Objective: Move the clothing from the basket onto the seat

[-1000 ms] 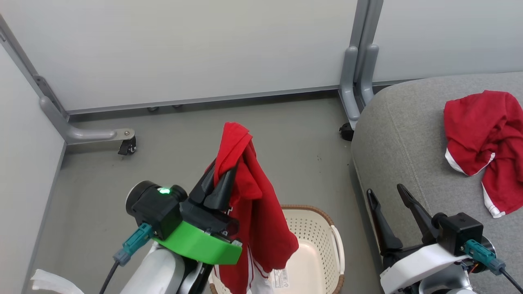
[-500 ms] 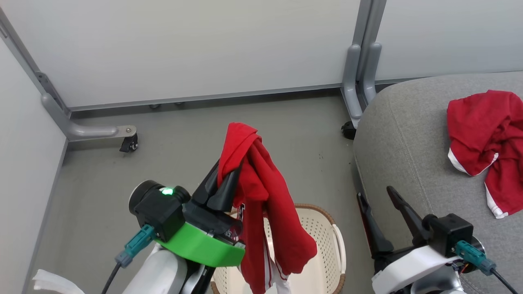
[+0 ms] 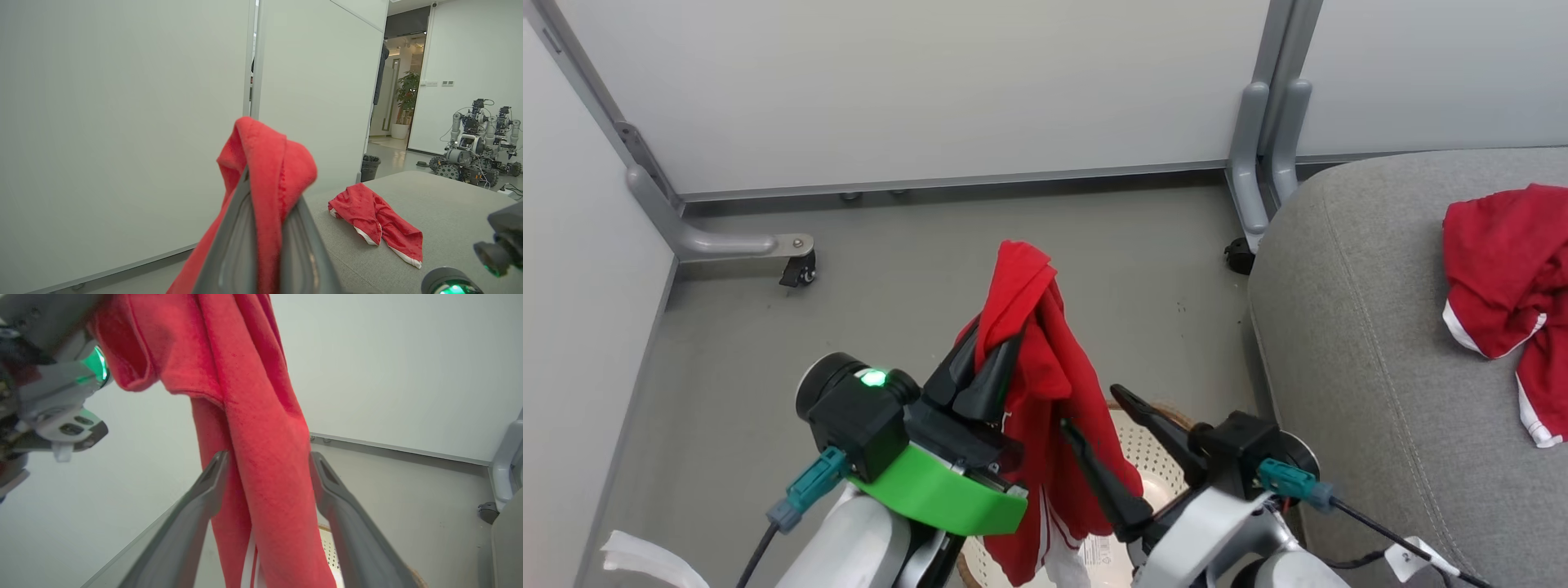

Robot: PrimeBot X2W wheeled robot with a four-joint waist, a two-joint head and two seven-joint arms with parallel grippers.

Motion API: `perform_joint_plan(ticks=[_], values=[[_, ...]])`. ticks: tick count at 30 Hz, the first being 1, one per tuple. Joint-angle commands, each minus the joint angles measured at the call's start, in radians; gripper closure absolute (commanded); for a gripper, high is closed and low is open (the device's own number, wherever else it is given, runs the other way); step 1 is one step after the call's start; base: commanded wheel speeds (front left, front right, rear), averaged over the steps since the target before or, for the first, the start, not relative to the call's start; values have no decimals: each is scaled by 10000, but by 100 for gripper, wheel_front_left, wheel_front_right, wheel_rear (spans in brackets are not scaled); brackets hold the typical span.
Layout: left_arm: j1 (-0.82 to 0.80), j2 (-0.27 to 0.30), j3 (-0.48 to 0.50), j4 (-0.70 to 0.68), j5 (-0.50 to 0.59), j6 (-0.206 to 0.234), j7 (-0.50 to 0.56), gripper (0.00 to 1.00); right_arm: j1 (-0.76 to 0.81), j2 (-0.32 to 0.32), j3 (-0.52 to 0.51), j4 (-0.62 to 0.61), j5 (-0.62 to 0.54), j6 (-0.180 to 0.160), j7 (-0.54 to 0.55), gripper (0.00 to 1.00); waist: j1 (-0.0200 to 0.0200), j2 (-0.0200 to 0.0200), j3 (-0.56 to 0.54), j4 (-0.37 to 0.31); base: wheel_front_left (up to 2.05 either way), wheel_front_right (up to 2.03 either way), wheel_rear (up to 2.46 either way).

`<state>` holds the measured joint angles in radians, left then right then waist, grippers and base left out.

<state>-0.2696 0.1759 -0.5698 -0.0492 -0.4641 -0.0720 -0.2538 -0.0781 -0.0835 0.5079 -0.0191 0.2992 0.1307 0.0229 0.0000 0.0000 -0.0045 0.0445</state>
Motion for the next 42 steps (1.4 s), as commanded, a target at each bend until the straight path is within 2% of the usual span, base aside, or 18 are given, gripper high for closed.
perform_joint_plan(ticks=[1,11,12,13,23,36,37,38,42], values=[[-181,-18,-18,0,58,-47,-16,100,-323,-66,199,265,34,0,-65,0,0,0,24,67,0,0,0],[-328,-107,-234,40,-56,-121,-20,100,-2202,89,1097,2277,177,0,-872,0,0,0,68,237,0,0,0],[-327,-103,-246,41,-61,-123,-22,100,-2319,118,1155,2390,239,0,-966,38,0,0,64,242,0,0,0],[-322,-95,-254,42,-70,-124,-24,100,-2451,142,1249,2561,325,0,-1024,100,0,0,59,243,0,0,0],[-258,-13,-309,63,-100,-78,-30,100,-3078,240,1633,3479,920,-1,-1477,100,0,0,8,222,0,0,0],[-202,58,-331,100,-99,118,-12,100,-3326,270,1723,3988,1302,-1,-1751,100,0,0,-70,216,0,0,0],[-192,54,-307,115,-69,176,-4,72,-3339,274,1722,3990,1301,-1,-1757,100,0,0,-70,220,0,0,0],[-184,64,-341,154,-67,201,80,0,-3343,276,1714,3995,1307,-1,-1776,100,0,0,-72,225,0,0,0],[-182,144,-429,129,-21,204,134,0,-3411,285,1686,4017,1327,0,-1819,100,0,0,-63,230,0,0,0]])
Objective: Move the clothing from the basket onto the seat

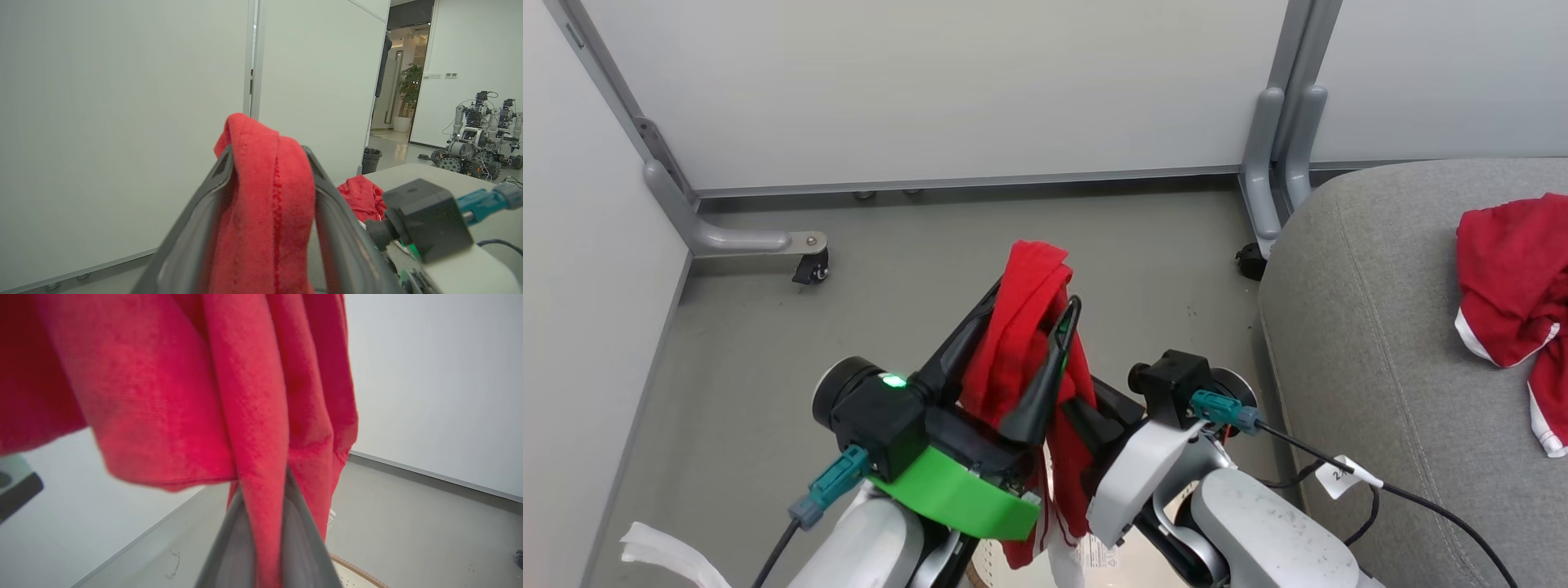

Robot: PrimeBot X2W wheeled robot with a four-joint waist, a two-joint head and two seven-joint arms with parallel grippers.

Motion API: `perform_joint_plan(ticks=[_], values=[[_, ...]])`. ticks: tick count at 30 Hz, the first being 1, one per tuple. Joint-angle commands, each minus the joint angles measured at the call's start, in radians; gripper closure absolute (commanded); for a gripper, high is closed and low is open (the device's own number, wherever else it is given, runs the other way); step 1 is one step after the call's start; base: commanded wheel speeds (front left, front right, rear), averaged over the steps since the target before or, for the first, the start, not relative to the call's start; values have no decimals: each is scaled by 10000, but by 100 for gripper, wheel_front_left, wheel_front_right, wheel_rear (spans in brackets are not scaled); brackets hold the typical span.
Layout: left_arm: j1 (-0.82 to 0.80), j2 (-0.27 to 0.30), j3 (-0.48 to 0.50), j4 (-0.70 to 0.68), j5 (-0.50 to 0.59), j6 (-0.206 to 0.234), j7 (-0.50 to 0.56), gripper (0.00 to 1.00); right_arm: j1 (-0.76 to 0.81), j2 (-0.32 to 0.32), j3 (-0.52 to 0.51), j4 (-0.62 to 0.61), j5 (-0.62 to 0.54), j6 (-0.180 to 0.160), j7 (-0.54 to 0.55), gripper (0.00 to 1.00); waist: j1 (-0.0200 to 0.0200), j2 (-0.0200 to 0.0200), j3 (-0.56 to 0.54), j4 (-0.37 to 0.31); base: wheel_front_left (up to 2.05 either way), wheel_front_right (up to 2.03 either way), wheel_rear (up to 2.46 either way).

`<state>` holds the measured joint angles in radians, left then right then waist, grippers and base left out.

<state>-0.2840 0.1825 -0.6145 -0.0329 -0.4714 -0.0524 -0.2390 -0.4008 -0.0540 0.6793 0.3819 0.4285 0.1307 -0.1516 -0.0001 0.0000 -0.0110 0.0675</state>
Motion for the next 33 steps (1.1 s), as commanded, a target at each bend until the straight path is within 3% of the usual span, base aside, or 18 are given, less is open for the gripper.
perform_joint_plan(ticks=[1,33], values=[[-19,103,11,-50,53,3,-18,0,-196,-11,-37,17,44,0,-88,100,1,0,7,3,0,0,0],[1400,1318,-891,608,392,-36,335,0,-386,-253,-1105,124,-233,0,-251,100,1,0,258,-138,0,0,0]])
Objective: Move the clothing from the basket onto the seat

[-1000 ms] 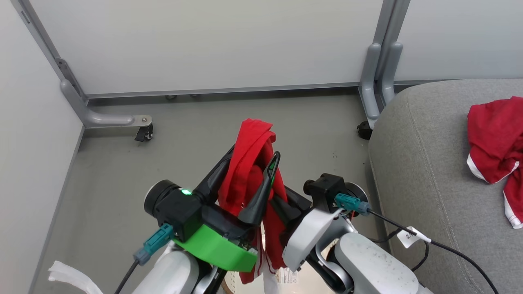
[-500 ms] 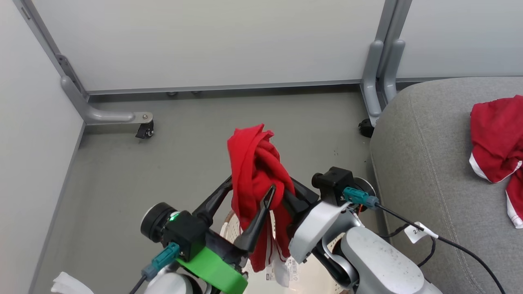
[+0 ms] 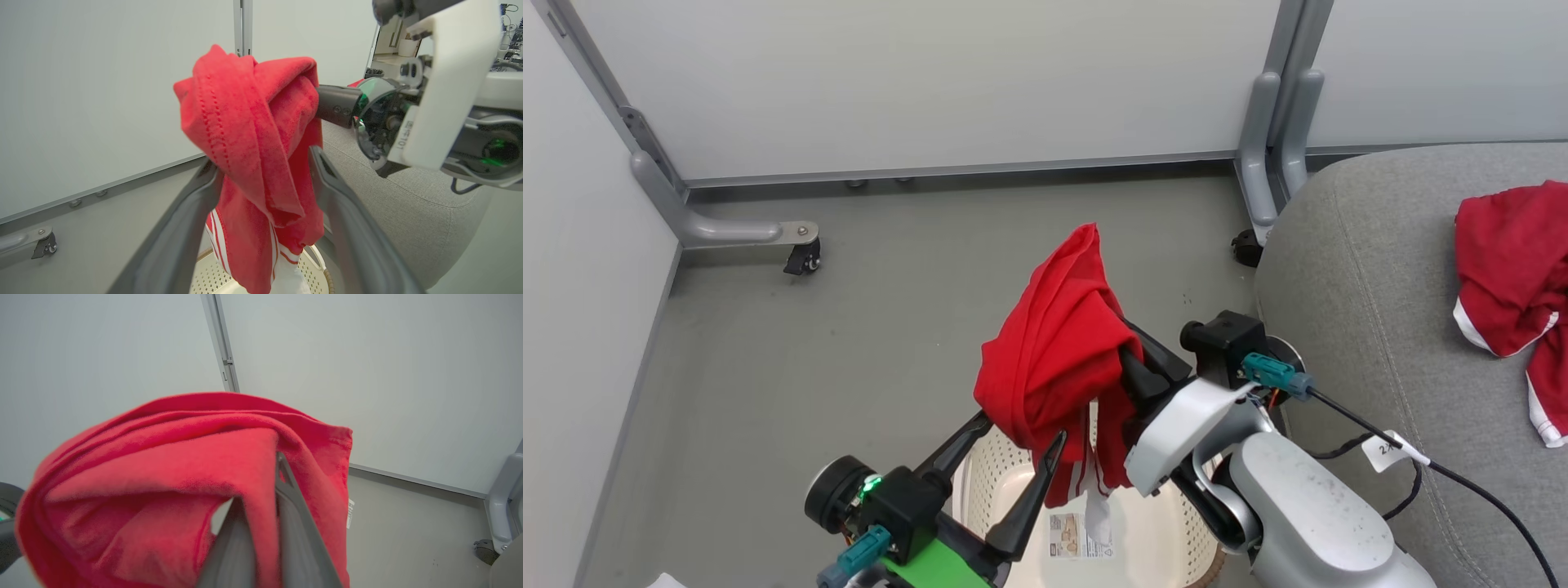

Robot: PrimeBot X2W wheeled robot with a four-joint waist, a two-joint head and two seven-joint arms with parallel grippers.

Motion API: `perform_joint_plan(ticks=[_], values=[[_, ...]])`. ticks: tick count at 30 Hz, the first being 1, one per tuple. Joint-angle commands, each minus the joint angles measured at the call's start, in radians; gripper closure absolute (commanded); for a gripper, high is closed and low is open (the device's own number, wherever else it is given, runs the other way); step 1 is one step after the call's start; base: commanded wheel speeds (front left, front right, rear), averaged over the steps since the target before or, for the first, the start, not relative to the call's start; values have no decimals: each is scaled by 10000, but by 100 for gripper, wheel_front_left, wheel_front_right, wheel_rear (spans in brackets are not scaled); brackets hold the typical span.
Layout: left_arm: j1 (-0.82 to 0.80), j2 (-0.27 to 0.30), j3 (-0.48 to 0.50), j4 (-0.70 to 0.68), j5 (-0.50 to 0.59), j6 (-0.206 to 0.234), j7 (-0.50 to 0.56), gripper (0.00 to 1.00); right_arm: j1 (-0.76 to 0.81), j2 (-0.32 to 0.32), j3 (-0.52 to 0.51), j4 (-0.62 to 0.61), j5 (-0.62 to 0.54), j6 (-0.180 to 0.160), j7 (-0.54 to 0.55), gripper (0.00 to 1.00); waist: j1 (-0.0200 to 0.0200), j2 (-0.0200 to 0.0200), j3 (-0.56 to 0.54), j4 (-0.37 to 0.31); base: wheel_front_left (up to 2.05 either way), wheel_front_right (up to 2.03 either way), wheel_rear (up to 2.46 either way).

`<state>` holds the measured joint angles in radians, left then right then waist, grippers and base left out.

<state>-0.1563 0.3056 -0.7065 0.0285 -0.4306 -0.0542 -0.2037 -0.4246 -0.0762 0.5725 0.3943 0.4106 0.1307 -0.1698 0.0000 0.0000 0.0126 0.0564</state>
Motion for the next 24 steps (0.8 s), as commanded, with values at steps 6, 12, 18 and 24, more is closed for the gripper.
perform_joint_plan(ticks=[6,12,18,24], values=[[51,135,56,30,-31,31,-99,0,-172,-82,-378,-74,-169,-1,-63,100,0,0,160,-301,0,0,0],[-77,184,21,28,42,22,-147,0,-204,-93,-577,-137,-239,0,-41,100,0,0,303,-787,0,0,0],[-268,331,-42,-137,195,52,-116,0,-361,-71,-850,-227,-262,0,-91,100,0,0,647,-1911,0,0,0],[-531,470,-120,-377,344,-12,14,0,-406,-105,-1287,-259,-311,0,-222,100,0,0,1073,-2927,0,0,0]])
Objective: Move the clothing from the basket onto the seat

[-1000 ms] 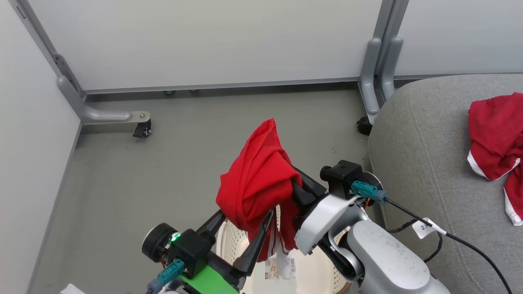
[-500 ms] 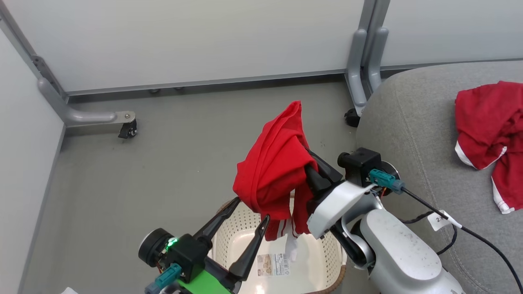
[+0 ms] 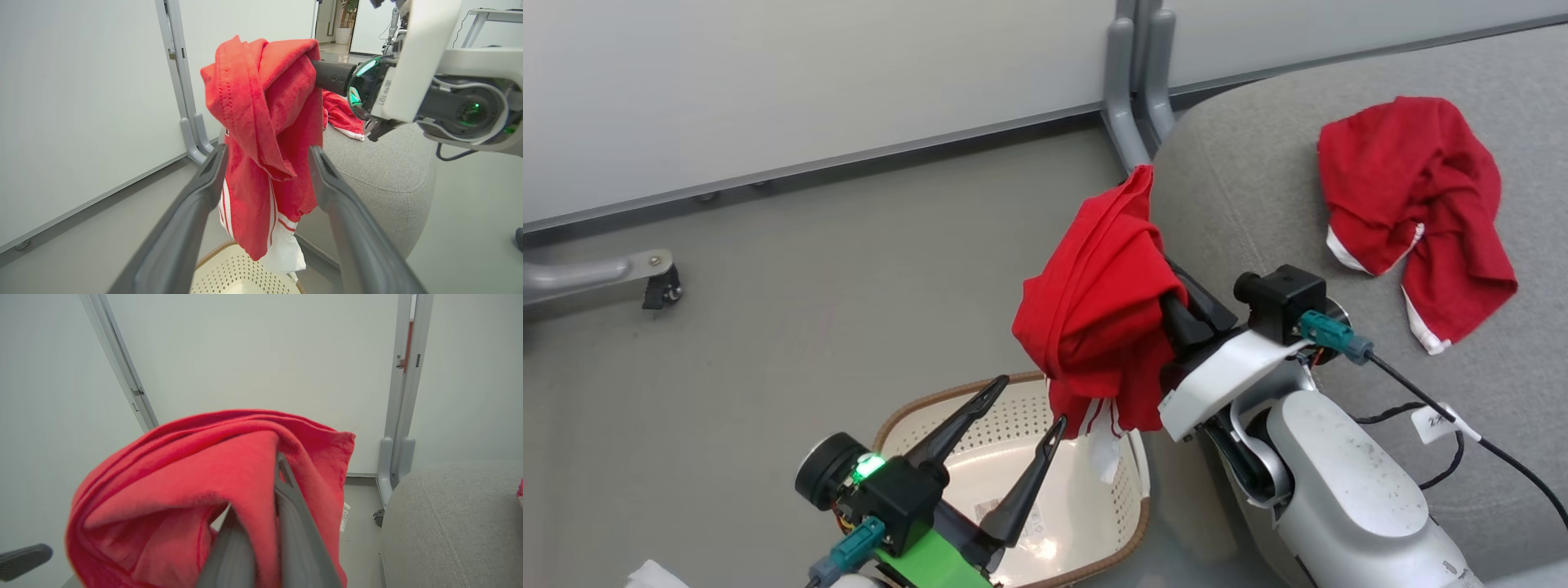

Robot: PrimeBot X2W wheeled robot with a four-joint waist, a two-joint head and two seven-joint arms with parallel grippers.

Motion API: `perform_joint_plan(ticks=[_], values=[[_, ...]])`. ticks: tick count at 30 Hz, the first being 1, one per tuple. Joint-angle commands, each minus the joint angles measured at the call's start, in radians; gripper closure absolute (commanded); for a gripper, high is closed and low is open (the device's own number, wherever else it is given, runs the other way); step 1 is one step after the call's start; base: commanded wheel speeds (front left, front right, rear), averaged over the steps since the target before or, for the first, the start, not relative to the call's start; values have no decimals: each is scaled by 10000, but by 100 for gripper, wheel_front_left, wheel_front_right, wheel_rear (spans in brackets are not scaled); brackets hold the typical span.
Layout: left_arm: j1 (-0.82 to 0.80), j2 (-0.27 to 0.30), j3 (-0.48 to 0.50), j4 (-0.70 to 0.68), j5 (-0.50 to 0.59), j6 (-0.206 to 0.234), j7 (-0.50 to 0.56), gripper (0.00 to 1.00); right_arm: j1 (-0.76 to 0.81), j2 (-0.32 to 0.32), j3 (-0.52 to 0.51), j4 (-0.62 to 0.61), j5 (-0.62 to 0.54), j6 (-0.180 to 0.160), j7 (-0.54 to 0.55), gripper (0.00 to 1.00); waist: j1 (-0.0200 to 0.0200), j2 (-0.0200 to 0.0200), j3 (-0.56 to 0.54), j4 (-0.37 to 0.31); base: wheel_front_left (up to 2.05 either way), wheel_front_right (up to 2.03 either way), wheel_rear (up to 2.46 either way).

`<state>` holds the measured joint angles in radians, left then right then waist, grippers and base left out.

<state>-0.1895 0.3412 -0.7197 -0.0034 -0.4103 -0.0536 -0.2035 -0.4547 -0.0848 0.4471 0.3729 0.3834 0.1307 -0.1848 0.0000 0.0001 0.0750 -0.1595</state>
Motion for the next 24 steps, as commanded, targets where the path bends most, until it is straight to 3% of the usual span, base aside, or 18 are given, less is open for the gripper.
perform_joint_plan(ticks=[1,18,24], values=[[-234,114,-3,-94,144,-30,34,0,-105,-32,-106,-46,-59,-1,-96,100,0,-1,501,-900,0,0,0],[-731,630,-192,-893,316,-51,749,0,175,19,-1659,-237,-226,0,-505,100,0,-1,1617,-3449,0,0,0],[-802,852,-135,-1091,381,49,1000,0,301,114,-2107,-365,-202,0,-597,100,0,-1,1983,-3993,0,0,0]])
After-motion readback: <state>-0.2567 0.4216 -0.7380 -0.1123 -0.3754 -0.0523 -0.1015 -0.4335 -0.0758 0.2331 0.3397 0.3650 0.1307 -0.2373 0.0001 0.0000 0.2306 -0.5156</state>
